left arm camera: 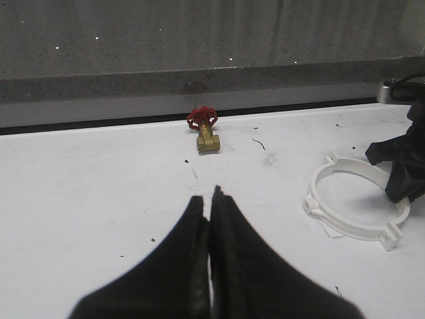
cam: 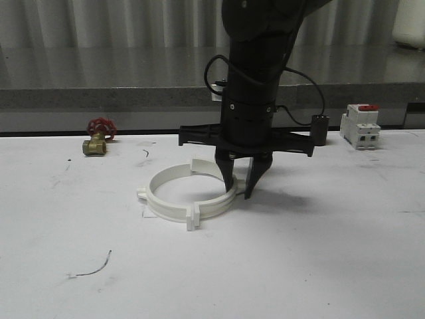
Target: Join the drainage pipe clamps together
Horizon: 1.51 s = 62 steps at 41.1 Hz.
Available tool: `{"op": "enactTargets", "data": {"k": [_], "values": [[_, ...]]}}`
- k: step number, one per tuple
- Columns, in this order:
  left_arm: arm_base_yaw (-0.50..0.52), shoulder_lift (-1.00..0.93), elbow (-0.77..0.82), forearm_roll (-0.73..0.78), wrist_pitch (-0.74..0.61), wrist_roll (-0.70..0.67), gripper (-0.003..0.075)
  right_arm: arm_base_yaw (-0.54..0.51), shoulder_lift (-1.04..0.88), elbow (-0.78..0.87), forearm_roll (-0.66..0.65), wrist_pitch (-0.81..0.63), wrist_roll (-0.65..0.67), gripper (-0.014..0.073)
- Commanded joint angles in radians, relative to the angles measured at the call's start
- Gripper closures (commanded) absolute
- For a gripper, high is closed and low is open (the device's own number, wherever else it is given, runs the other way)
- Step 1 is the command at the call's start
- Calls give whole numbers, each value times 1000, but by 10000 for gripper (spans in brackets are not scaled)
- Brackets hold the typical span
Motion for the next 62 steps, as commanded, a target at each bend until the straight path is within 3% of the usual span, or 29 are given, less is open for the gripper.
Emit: {"op": "enactTargets", "data": {"k": [1, 51, 62], "values": [[2, 5, -28, 4, -85, -1, 741, -2, -50, -23, -14, 53, -5, 548], [2, 5, -28, 4, -85, -1, 741, -2, -50, -23, 17, 43, 5, 545], [2, 5, -28, 4, -85, -1, 741, -2, -50, -23, 37, 23, 5, 375]]}}
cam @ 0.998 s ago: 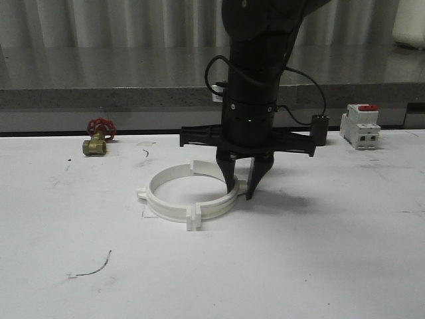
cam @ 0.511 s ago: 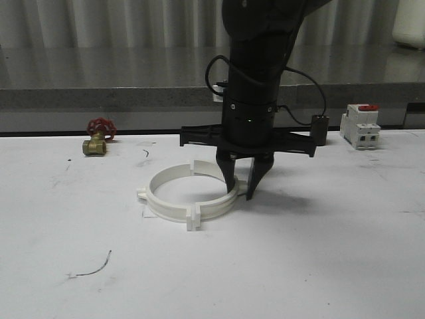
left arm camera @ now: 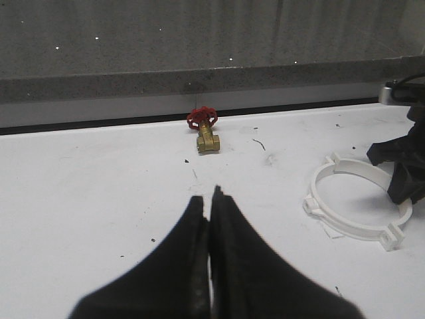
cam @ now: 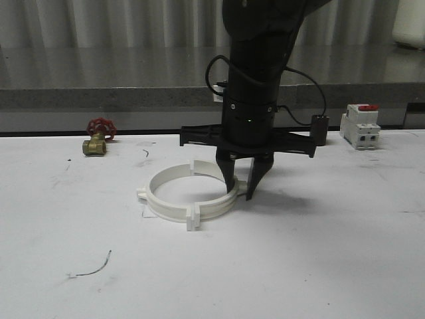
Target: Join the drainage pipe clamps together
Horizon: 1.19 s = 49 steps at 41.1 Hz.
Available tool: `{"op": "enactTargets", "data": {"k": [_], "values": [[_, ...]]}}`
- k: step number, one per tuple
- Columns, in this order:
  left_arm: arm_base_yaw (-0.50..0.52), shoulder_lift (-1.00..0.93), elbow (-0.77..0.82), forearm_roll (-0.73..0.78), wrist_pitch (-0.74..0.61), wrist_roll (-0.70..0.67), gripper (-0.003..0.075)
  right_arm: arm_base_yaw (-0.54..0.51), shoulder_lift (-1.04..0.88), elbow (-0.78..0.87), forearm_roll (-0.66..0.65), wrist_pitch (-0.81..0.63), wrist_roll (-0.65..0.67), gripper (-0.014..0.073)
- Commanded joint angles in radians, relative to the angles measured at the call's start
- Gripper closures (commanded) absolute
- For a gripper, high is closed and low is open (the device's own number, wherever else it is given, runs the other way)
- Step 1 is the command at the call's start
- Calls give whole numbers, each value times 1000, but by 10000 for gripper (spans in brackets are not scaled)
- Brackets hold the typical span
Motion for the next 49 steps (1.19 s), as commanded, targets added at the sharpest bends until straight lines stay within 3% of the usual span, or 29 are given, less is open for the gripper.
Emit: {"op": "enactTargets", "data": {"k": [1, 9, 18, 49], "values": [[2, 5, -28, 4, -85, -1, 741, -2, -50, -22, 23, 7, 0, 363], [2, 5, -28, 4, -85, -1, 741, -2, -50, -22, 23, -1, 5, 269], [2, 5, -28, 4, -85, -1, 741, -2, -50, -22, 23, -4, 29, 227], [2, 5, -28, 4, -78, -1, 741, -3, -169, -19, -10, 19, 19, 227]]}}
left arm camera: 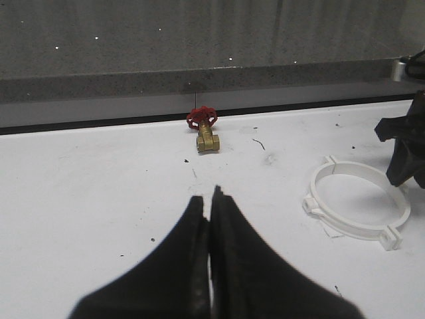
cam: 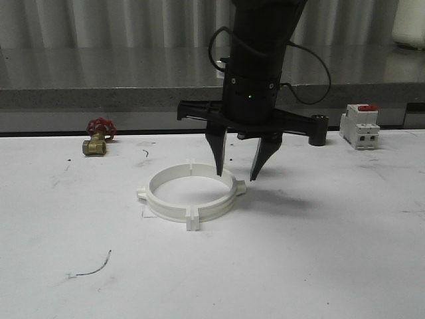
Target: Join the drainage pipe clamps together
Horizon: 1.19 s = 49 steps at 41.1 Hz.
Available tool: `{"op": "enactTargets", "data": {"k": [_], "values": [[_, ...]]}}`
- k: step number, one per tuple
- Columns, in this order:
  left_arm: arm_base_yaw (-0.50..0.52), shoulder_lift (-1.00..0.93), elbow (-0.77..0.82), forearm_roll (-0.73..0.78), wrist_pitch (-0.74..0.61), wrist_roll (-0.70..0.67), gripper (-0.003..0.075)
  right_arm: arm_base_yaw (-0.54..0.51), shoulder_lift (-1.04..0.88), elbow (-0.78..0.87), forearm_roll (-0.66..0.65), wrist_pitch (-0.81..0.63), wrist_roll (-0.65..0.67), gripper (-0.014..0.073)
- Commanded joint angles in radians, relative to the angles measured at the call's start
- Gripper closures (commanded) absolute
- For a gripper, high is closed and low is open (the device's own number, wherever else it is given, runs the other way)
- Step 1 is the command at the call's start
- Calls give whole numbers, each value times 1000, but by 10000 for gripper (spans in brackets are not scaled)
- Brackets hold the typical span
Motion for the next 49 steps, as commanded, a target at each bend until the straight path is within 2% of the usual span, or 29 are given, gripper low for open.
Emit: {"op": "enactTargets", "data": {"k": [1, 4, 8, 15, 16, 23, 43, 49], "values": [[2, 5, -28, 4, -78, -1, 741, -3, -97, -19, -18, 14, -34, 229], [2, 5, -28, 4, -78, -1, 741, -3, -123, -17, -19, 38, -63, 259], [2, 5, -28, 4, -78, -1, 741, -3, -157, -17, -22, 62, -125, 370], [2, 5, -28, 4, -78, -1, 741, -3, -221, -16, -32, 111, -185, 704], [2, 5, -28, 4, -78, -1, 741, -3, -230, -14, -36, 115, -186, 722], [2, 5, -28, 4, -78, -1, 741, -10, -327, 70, -77, 121, -227, 710], [2, 5, -28, 4, -78, -1, 741, -163, -828, 651, -81, -7, -316, 710], [2, 5, -28, 4, -78, -1, 741, -169, -1011, 791, -116, -46, -316, 710]]}}
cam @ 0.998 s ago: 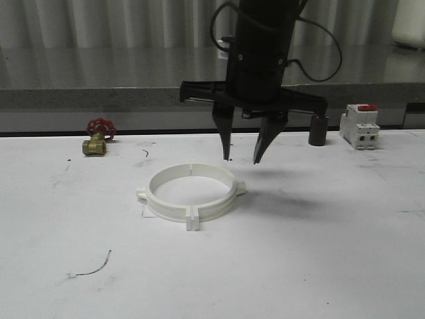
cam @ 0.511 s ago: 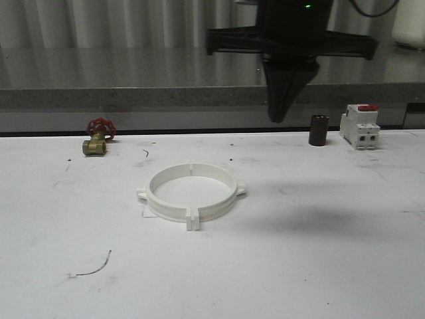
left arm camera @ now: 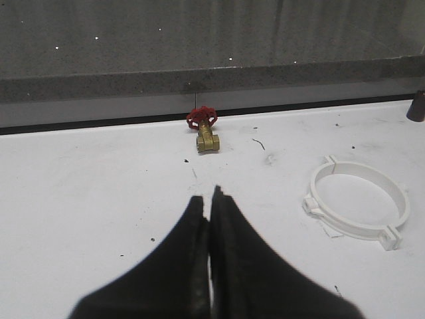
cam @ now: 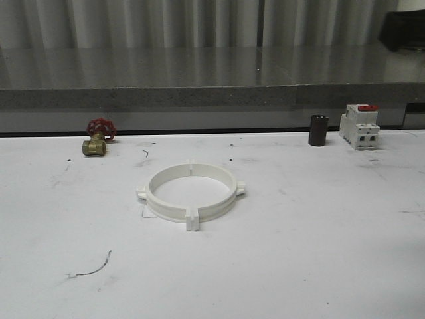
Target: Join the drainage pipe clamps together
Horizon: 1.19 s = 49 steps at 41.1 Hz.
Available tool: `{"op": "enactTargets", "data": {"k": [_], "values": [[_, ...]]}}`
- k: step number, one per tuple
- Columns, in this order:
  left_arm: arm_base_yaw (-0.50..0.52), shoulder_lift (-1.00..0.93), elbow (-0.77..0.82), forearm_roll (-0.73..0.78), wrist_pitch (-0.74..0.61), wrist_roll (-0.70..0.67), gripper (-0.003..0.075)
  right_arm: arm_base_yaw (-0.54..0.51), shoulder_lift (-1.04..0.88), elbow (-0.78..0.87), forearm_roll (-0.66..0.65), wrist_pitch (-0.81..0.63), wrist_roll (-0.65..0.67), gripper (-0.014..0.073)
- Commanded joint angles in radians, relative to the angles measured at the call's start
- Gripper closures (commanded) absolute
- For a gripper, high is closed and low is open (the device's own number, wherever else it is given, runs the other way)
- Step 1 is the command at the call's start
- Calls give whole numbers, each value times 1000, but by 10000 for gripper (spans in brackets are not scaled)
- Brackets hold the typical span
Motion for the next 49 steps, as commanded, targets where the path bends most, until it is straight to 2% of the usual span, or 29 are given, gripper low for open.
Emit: {"op": "enactTargets", "data": {"k": [1, 9, 15, 25, 49], "values": [[2, 5, -28, 4, -78, -1, 741, -8, -136, 66, -41, -77, -12, 710], [2, 5, -28, 4, -78, -1, 741, -8, -391, 269, -151, -253, -12, 710], [2, 5, -28, 4, -78, -1, 741, -8, -620, 414, -230, -324, -12, 710], [2, 5, -28, 4, -78, -1, 741, -8, -870, 489, -275, -396, -12, 710], [2, 5, -28, 4, -78, -1, 741, -8, -901, 489, -293, -403, -12, 710]]}}
